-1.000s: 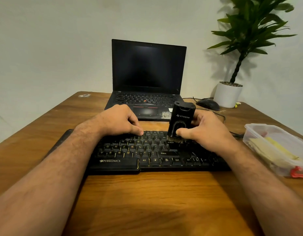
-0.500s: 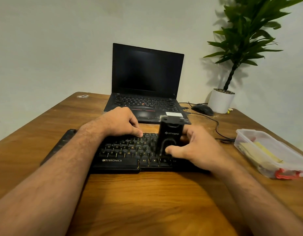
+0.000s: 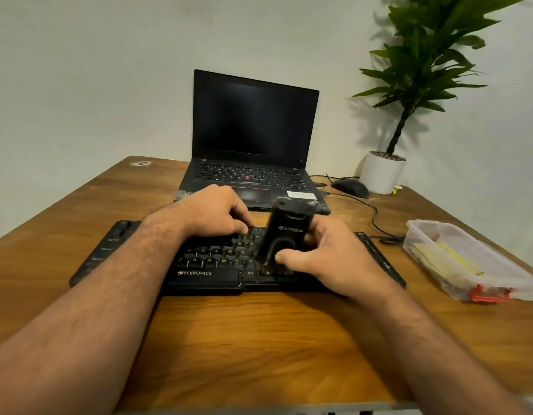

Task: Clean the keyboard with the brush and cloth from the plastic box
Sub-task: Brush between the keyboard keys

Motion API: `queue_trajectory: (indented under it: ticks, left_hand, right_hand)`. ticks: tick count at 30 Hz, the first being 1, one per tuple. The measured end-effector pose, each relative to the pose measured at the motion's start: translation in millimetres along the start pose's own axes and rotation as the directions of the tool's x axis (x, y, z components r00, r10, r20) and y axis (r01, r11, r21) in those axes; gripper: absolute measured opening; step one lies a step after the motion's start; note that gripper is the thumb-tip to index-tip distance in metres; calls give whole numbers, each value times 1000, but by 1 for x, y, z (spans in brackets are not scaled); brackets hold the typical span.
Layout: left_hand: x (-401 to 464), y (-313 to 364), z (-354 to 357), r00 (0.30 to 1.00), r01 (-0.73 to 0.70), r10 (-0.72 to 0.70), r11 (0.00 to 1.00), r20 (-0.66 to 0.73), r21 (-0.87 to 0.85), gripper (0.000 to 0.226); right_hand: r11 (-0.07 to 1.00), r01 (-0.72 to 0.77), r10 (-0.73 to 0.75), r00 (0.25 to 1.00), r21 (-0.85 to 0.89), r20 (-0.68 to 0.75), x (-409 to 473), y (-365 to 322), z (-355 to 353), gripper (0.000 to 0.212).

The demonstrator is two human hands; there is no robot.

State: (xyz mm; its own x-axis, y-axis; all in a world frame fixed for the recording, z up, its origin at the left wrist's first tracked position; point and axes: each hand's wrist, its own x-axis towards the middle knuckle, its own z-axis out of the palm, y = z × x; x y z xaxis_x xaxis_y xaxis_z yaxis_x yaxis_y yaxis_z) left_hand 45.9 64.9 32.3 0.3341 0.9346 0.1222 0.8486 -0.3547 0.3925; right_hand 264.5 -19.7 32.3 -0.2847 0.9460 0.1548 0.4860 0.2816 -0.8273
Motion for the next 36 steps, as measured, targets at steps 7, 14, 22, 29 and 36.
queue_trajectory:
  ticks: [7, 14, 22, 29, 36]
  left_hand:
    - [0, 0, -1, 1000, 2, -2, 1000, 8, -25, 18]
    - [2, 0, 0, 1000, 10, -10, 1000, 11, -25, 16]
    - [-2, 3, 0, 1000, -6, 6, 1000, 9, -12, 18]
    - [1, 13, 3, 998, -44, 41, 996, 39, 76, 37]
    - [1, 15, 6, 998, -53, 52, 995, 16, 79, 29]
  right_hand:
    - [998, -27, 27, 1000, -53, 1, -8, 8, -22, 35]
    - [999, -18, 19, 999, -44, 28, -8, 4, -26, 36]
    - [999, 0, -2, 999, -51, -49, 13, 7, -23, 35]
    - [998, -65, 58, 942, -11, -330, 44, 47, -63, 35]
    - [976, -85, 27, 961, -202, -274, 49, 51, -55, 42]
